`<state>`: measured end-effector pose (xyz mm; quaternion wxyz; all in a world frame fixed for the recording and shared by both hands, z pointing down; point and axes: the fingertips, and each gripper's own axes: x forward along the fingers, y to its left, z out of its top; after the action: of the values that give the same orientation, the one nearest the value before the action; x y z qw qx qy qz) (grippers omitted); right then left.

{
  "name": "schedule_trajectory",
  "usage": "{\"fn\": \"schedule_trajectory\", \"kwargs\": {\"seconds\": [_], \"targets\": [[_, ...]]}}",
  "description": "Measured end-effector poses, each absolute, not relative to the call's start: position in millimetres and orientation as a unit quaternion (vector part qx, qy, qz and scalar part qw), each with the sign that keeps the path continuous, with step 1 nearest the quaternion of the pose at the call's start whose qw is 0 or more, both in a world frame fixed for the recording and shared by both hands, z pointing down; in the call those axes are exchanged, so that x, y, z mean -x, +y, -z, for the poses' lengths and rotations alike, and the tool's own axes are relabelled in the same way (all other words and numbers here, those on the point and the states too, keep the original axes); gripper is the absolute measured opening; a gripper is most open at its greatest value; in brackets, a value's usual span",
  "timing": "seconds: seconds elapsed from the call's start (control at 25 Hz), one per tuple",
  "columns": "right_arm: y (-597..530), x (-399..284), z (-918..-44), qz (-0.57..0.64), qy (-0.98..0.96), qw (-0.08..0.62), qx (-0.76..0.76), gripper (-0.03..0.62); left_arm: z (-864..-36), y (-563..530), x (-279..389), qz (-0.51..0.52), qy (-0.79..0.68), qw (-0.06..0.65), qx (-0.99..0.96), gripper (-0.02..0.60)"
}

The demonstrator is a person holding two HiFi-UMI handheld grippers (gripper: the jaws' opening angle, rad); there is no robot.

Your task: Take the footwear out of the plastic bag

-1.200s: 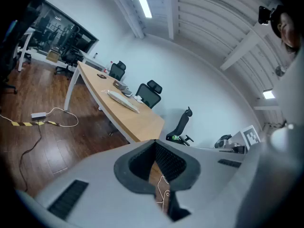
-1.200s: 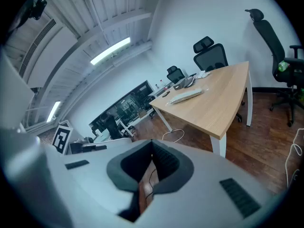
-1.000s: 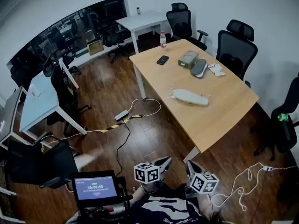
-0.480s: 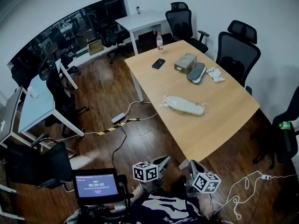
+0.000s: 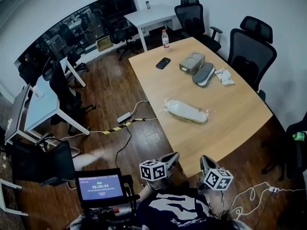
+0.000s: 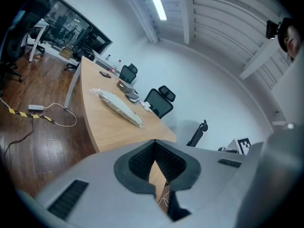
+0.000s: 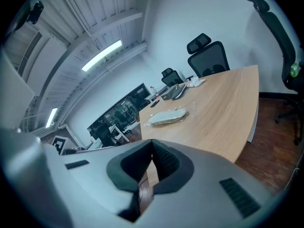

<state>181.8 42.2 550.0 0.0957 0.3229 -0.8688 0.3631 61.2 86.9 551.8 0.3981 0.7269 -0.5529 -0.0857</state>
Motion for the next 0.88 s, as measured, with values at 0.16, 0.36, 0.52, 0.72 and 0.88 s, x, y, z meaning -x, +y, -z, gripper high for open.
{"fn": "schedule_trajectory", "kwargs": {"seconds": [0.16, 0.36, 0.52, 0.72, 0.88], "targets": [[28.2, -176.6, -556.5, -0.380, -0.866, 0.096, -0.311, -0.003, -551.6, 85.1, -52.4, 0.099, -0.565, 0.406, -0.712, 0.003], [14.1, -166.0, -563.9, -0.393, -0.863, 0.094, -0.304, -0.003, -551.2, 79.2, -35.2, 0.104, -0.572, 0.409, -0.704, 0.003], [3.2, -155.2, -568.6, -0.399, -0.860, 0.094, -0.304, -0.003, -557.9, 65.8, -9.7, 0.105, -0.573, 0.416, -0.699, 0.003], [-30.3, -151.7, -578.0, -0.418, -0.838, 0.082, -0.343, -0.003, -565.0, 28.5, 19.5, 0.130, -0.550, 0.440, -0.698, 0.003], [-56.2, -137.4, -582.4, -0.433, -0.815, 0.067, -0.380, -0.003, -574.7, -2.3, 48.1, 0.137, -0.520, 0.476, -0.696, 0.003]]}}
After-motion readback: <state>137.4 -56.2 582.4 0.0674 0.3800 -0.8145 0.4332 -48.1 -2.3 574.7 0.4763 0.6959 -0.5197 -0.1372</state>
